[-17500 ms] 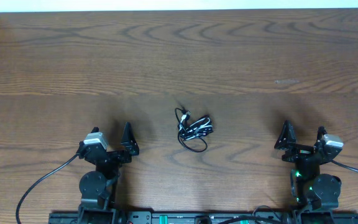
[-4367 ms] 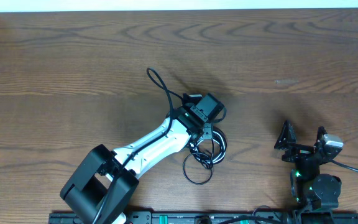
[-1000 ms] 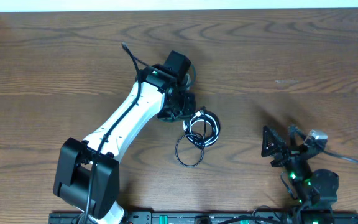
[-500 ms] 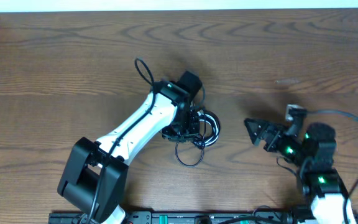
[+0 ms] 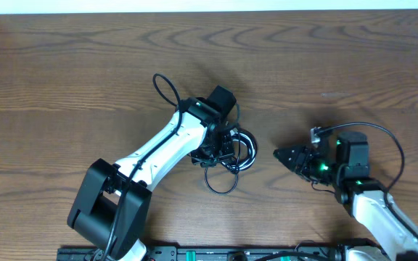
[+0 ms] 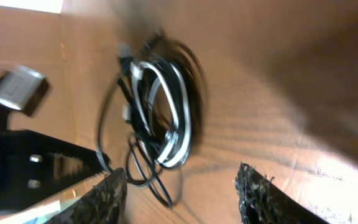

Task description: Untangle cables

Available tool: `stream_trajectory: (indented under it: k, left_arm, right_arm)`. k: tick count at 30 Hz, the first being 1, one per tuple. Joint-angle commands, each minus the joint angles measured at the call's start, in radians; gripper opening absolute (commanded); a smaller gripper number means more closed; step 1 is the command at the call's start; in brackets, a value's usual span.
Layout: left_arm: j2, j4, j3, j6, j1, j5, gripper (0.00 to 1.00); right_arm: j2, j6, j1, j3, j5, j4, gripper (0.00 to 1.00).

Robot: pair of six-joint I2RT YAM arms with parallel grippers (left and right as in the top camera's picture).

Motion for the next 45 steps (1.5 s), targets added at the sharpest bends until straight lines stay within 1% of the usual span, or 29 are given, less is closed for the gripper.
stream_trajectory:
  k: [1,2,3,5,8,11,12,13,14,18,21,26,33,40,45]
  left_arm:
    - [0.001,-0.002,-0.001,-0.031,0.001,-0.011,0.38]
    - [0.001,-0.002,-0.002,-0.031,0.001,-0.013,0.42]
    - [0.003,-0.002,-0.003,-0.031,0.001,-0.018,0.44]
    - [0.005,0.01,-0.015,-0.032,0.001,-0.025,0.44]
    - [0.014,0.029,-0.045,-0.081,0.001,-0.024,0.43]
    - [0.022,0.036,-0.054,-0.106,0.001,-0.024,0.44]
    - [0.022,0.04,-0.054,-0.106,0.002,-0.024,0.52]
    - [0.022,0.045,-0.054,-0.106,0.002,-0.024,0.55]
    - [0.022,0.05,-0.054,-0.106,0.002,-0.024,0.56]
    - [0.022,0.066,-0.054,-0.106,0.001,-0.024,0.56]
    - [0.022,0.069,-0.054,-0.106,0.002,-0.024,0.58]
    - [0.022,0.076,-0.054,-0.106,0.001,-0.024,0.57]
    - [0.022,0.078,-0.054,-0.106,0.002,-0.025,0.57]
    - [0.023,0.077,-0.056,-0.106,0.001,-0.025,0.57]
    - [0.023,0.077,-0.061,-0.106,0.001,-0.025,0.57]
  right_arm:
    - [0.054,0.017,0.031,0.014,0.016,0.003,0.54]
    - [0.068,0.017,0.039,0.014,0.032,0.006,0.53]
    - [0.08,0.018,0.045,0.015,0.054,0.006,0.52]
    - [0.104,0.043,0.06,0.014,0.102,0.006,0.49]
    - [0.137,0.084,0.085,0.014,0.159,0.029,0.49]
    - [0.163,0.085,0.116,0.014,0.164,0.082,0.49]
    - [0.171,0.085,0.13,0.014,0.168,0.1,0.49]
    - [0.177,0.094,0.142,0.015,0.178,0.111,0.49]
    - [0.184,0.113,0.152,0.014,0.195,0.114,0.49]
    - [0.209,0.174,0.194,0.014,0.267,0.134,0.54]
    - [0.227,0.174,0.229,0.015,0.299,0.174,0.58]
    - [0.258,0.174,0.269,0.015,0.299,0.275,0.59]
    - [0.323,0.242,0.302,0.015,0.34,0.312,0.58]
    - [0.386,0.241,0.338,0.015,0.34,0.401,0.58]
    - [0.419,0.241,0.362,0.015,0.365,0.413,0.56]
